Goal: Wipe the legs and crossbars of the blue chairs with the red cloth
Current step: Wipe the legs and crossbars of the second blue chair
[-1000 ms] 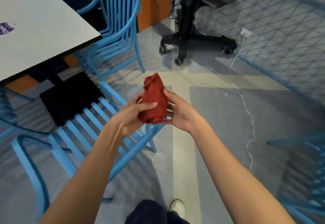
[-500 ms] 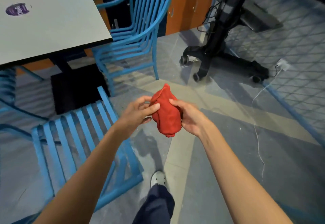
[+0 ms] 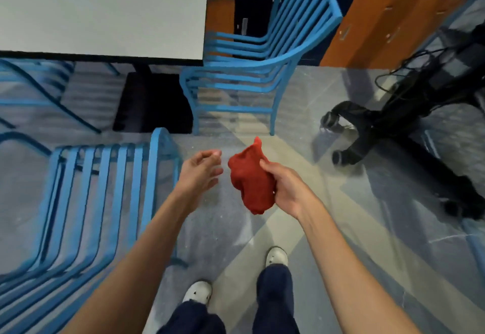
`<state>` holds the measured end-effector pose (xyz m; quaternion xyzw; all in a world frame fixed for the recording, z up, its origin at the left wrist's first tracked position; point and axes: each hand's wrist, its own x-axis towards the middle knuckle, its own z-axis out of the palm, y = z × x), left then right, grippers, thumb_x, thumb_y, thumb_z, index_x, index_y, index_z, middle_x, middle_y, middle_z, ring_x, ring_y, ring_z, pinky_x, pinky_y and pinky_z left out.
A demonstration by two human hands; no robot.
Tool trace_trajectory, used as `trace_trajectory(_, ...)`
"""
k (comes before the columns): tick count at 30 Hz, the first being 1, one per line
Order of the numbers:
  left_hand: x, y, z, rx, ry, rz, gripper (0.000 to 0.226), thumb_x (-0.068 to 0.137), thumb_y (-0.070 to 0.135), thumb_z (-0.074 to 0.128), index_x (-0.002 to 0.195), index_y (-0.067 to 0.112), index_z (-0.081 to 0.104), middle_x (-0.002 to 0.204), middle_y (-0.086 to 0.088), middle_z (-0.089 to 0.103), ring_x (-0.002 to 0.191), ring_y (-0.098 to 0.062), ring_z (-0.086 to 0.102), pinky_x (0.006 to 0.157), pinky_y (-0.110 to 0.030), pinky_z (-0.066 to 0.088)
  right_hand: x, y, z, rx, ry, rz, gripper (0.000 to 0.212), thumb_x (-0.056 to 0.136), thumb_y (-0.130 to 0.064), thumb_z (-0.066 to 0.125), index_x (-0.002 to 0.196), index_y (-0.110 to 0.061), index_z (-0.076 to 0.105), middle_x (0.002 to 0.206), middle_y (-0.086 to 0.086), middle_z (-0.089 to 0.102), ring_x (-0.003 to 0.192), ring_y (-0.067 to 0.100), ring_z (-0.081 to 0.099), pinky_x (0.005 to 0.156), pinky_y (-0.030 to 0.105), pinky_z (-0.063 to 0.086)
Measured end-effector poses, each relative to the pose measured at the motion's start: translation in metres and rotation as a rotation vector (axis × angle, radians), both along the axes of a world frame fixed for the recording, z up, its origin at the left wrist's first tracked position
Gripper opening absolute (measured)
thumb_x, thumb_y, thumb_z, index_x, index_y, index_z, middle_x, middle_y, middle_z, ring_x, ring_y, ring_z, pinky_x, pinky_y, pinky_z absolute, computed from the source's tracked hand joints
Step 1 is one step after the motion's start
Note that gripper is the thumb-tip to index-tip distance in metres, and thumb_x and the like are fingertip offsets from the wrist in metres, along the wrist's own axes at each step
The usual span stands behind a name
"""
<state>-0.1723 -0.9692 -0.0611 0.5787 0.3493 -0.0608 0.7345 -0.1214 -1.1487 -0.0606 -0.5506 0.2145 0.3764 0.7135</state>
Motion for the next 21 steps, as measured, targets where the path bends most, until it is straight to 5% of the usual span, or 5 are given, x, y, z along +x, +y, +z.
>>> trace_trajectory(4, 0.027, -0.031, -0.027, -0.008, 0.069, 0.177, 0.023, 0.091, 0.04, 0.059, 0.098, 0.019, 0.06, 0.097, 0.002, 0.064, 0.084, -0.014, 0.062, 0.073, -0.029, 0.049, 0.065, 0.002, -0.028, -0.059, -0.021, 0.136, 0.039, 0.085, -0.021, 0.068, 0.119, -0.003, 0.061, 0.097, 0.008, 0.072, 0.085, 0.017, 0.067, 0.067, 0.027, 0.053)
trace_trajectory(9, 0.045, -0.057, -0.063, -0.108, 0.092, 0.273, 0.036, 0.088, 0.042, 0.063, 0.112, 0.016, 0.06, 0.095, 0.003, 0.064, 0.082, -0.014, 0.062, 0.071, -0.027, 0.051, 0.097, 0.022, -0.071, -0.109, -0.012, 0.316, 0.037, 0.087, -0.021, 0.066, 0.116, 0.002, 0.06, 0.106, 0.018, 0.07, 0.093, 0.026, 0.066, 0.084, 0.04, 0.053)
trace_trajectory(14, 0.067, -0.04, -0.108, -0.169, 0.072, 0.425, 0.037, 0.087, 0.036, 0.066, 0.117, 0.016, 0.057, 0.105, -0.002, 0.068, 0.087, -0.015, 0.068, 0.064, -0.021, 0.054, 0.11, 0.064, -0.119, -0.154, -0.109, 0.437, 0.014, 0.089, -0.019, 0.065, 0.092, -0.015, 0.052, 0.084, 0.012, 0.066, 0.066, 0.017, 0.064, 0.058, 0.03, 0.053)
trace_trajectory(18, 0.088, -0.021, -0.152, -0.184, 0.156, 0.556, 0.035, 0.088, 0.022, 0.067, 0.118, 0.011, 0.053, 0.096, -0.006, 0.066, 0.071, -0.012, 0.064, 0.051, -0.021, 0.052, 0.117, 0.091, -0.162, -0.218, -0.191, 0.527, 0.017, 0.091, -0.026, 0.062, 0.081, -0.016, 0.053, 0.082, 0.015, 0.062, 0.069, 0.019, 0.06, 0.062, 0.03, 0.05)
trace_trajectory(21, 0.102, -0.002, -0.196, -0.136, 0.219, 0.658, 0.034, 0.087, 0.01, 0.066, 0.119, 0.003, 0.054, 0.097, -0.01, 0.065, 0.073, -0.018, 0.064, 0.061, -0.027, 0.053, 0.131, 0.112, -0.195, -0.217, -0.165, 0.582, 0.02, 0.091, -0.034, 0.06, 0.083, -0.016, 0.057, 0.086, 0.012, 0.065, 0.078, 0.02, 0.062, 0.064, 0.03, 0.049)
